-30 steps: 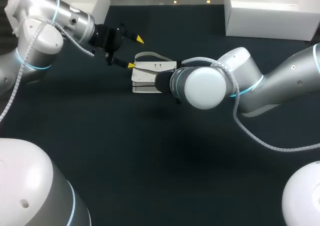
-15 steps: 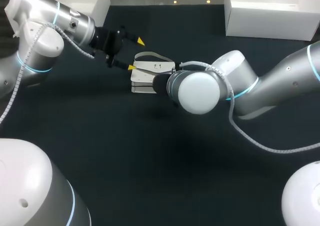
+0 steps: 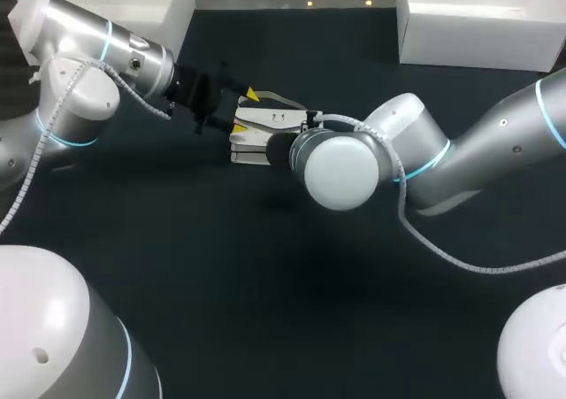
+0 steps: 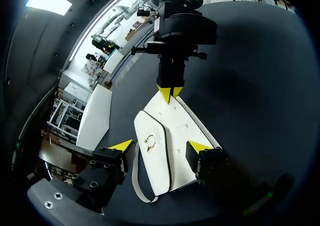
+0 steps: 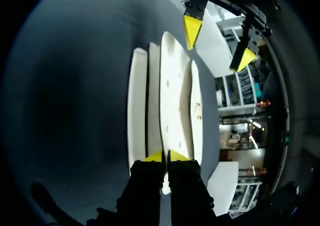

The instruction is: Pick up the bag, open it, inspect its contents, close it, and place it on the opposite side

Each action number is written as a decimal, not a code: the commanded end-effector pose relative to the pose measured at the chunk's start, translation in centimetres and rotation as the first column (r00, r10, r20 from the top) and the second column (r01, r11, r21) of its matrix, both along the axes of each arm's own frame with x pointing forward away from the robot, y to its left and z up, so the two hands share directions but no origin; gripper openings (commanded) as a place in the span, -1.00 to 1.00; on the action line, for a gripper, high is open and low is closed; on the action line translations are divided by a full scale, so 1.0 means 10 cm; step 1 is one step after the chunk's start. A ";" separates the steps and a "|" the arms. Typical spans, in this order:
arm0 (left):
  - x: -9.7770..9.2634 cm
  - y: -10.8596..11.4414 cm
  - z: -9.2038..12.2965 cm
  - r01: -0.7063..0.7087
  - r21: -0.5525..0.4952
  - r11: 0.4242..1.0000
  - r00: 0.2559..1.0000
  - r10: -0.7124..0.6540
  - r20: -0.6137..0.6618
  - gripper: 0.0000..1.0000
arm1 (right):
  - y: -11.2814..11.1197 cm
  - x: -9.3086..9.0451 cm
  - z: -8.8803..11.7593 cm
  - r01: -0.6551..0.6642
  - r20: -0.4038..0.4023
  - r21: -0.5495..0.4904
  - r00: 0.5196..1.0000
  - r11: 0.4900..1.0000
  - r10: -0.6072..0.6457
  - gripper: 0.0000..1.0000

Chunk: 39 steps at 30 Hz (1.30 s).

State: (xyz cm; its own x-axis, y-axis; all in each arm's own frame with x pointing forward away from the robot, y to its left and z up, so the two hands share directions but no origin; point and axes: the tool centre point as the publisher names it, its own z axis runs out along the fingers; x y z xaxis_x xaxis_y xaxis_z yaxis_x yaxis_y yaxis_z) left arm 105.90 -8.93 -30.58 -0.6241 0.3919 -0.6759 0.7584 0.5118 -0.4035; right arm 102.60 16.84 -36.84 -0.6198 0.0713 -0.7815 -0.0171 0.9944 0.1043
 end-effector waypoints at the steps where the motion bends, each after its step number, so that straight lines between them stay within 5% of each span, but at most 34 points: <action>1: 0.01 -0.04 -0.09 0.008 0.009 1.000 1.000 -0.008 -0.005 0.40 | 0.00 -0.02 -0.05 0.006 0.113 0.008 0.994 1.000 -0.007 -1.00; 10: 0.08 -0.09 -0.26 -0.010 0.035 0.999 1.000 0.011 -0.019 0.24 | 0.00 -0.02 -0.05 0.006 0.113 0.008 0.994 1.000 -0.007 -1.00; 20: 0.15 -0.12 -0.32 -0.025 0.042 0.999 0.999 0.026 -0.024 -0.47 | 0.00 -0.02 -0.05 0.006 0.113 0.008 0.994 1.000 -0.007 -1.00; 24: 0.16 -0.13 -0.34 -0.024 0.057 0.998 1.000 0.025 -0.015 -0.30 | 0.00 -0.02 -0.05 0.006 0.113 0.008 0.994 1.000 -0.007 -1.00; 39: 0.21 -0.18 -0.42 -0.050 0.066 0.997 0.998 0.049 0.026 -0.45 | 0.00 -0.02 -0.05 0.006 0.113 0.008 0.994 1.000 -0.007 -1.00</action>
State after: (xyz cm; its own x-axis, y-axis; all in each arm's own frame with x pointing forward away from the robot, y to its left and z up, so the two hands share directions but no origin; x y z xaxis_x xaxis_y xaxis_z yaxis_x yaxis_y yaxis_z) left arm 107.93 -10.44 -34.27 -0.6322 0.4125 -0.6559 0.7399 0.5727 -0.3530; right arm 102.56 16.87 -36.82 -0.6162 0.0724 -0.7843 -0.0146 0.9945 0.1033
